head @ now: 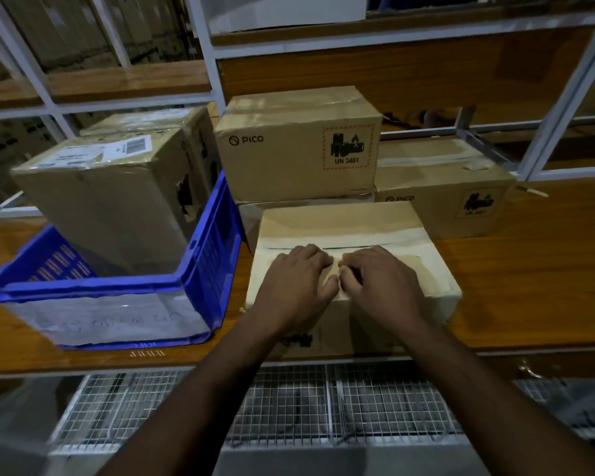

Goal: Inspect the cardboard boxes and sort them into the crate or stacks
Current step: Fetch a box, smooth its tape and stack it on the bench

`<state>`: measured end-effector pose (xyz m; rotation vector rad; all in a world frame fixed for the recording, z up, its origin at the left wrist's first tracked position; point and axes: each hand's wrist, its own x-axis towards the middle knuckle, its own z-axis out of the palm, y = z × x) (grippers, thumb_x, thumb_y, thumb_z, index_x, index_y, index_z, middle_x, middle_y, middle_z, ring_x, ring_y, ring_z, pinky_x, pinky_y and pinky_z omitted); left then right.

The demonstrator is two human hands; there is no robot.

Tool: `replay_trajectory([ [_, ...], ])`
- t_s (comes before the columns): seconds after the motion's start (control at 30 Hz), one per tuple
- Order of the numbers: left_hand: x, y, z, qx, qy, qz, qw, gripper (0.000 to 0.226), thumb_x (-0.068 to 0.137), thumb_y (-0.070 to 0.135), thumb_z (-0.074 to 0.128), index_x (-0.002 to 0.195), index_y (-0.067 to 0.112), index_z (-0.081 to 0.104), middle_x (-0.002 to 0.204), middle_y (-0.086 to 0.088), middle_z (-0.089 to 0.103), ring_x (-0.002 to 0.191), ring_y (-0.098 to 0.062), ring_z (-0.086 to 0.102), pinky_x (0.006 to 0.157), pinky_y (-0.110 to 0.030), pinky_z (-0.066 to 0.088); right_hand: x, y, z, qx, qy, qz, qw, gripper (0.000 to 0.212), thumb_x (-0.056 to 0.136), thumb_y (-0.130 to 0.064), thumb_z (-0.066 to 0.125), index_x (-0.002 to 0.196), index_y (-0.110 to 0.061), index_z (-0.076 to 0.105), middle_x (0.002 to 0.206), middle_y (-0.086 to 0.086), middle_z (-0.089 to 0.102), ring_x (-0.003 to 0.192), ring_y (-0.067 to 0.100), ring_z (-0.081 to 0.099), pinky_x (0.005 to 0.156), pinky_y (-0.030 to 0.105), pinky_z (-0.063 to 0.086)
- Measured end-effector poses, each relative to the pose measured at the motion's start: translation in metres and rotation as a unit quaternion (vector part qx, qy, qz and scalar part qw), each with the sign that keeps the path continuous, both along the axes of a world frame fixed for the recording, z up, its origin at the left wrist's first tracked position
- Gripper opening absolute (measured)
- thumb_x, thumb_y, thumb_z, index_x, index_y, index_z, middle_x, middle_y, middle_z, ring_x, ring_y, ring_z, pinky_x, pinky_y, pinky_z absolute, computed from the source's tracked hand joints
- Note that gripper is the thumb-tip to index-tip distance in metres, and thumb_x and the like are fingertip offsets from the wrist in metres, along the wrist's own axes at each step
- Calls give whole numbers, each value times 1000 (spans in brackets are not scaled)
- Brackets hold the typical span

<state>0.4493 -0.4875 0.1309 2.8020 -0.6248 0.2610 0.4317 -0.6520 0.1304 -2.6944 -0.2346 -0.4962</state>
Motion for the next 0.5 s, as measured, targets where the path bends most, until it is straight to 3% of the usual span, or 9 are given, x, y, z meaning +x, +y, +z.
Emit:
replay_trajectory([
  [0.1,12,7,8,-46,-7,9,999,29,97,39,56,116,22,70,115,5,64,106,-12,55,84,-31,43,9,-11,4,28,36,-11,999,24,95,-40,60,112,-27,71,110,-5,67,98,9,53,79,27,45],
  [0.23,23,26,8,-85,-36,68,993,16,93,37,67,94,22,72,95,7,63,88,-11,56,70,-30,47,26,-39,-1,-47,73,-74,993,61,92,-58,52,139,-20,48,141,4,45,130,22,38,105,40,34],
  [0.3,28,32,5,-93,-52,102,989,15,91,40,68,89,25,69,89,9,60,83,-10,56,68,-32,51,30,-44,-3,-60,81,-92,991,64,94,-59,48,140,-15,47,145,7,45,133,24,38,110,41,31],
  [0.37,33,32,2,-89,-65,119,987,17,92,41,67,96,24,68,95,8,61,87,-13,59,71,-35,53,34,-42,-4,-83,66,-107,989,60,96,-56,46,133,-10,55,138,9,53,128,25,45,111,41,31],
  [0.43,37,26,1,-62,-72,121,988,40,94,45,63,125,20,64,121,2,59,107,-18,58,85,-39,54,39,-35,-1,-103,49,-120,986,55,96,-55,48,123,-9,62,128,9,60,119,25,52,112,41,31],
  [0.5,40,16,2,-5,-69,116,991,59,98,50,52,147,16,48,149,-3,47,132,-22,46,102,-43,44,43,-24,3,-101,47,-109,988,54,96,-55,48,122,-10,62,127,9,62,119,24,53,116,43,29],
])
